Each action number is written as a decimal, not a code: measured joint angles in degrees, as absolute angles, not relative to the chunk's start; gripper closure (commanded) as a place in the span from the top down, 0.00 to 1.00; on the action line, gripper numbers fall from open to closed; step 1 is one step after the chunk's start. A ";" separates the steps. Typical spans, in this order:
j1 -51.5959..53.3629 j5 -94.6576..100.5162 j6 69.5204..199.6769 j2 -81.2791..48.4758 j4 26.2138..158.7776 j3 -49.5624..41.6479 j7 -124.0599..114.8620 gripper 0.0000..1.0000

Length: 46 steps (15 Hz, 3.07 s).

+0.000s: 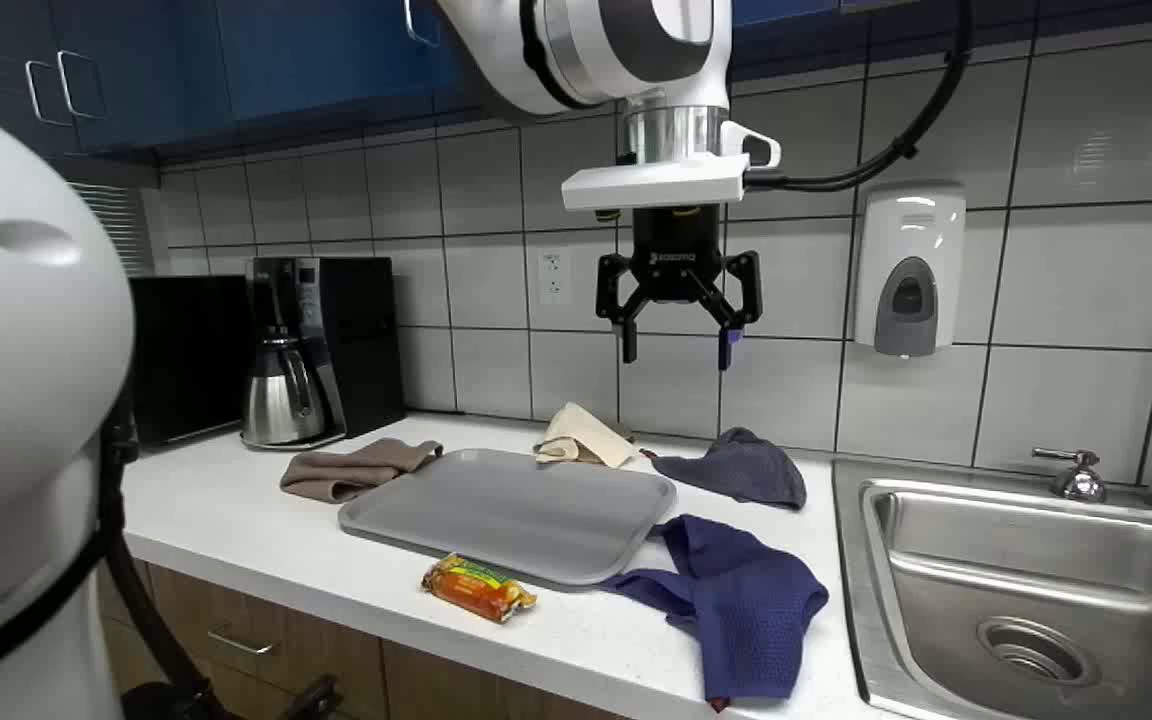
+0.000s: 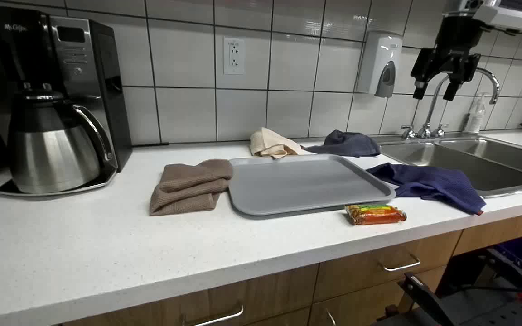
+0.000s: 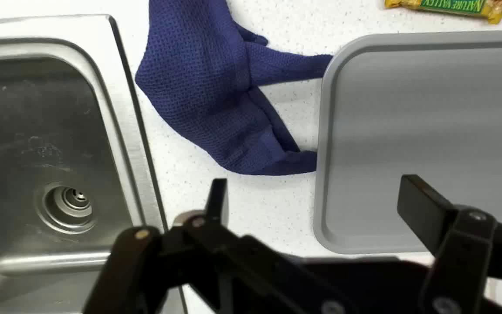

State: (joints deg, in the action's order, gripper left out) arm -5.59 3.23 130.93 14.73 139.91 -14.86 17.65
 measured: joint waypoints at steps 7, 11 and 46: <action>-5.59 3.23 130.93 14.73 139.91 -14.86 17.65 1.00; -5.59 3.23 130.93 14.73 139.91 -14.86 17.65 1.00; -10.89 -1.77 147.13 -0.08 144.01 -17.79 20.10 1.00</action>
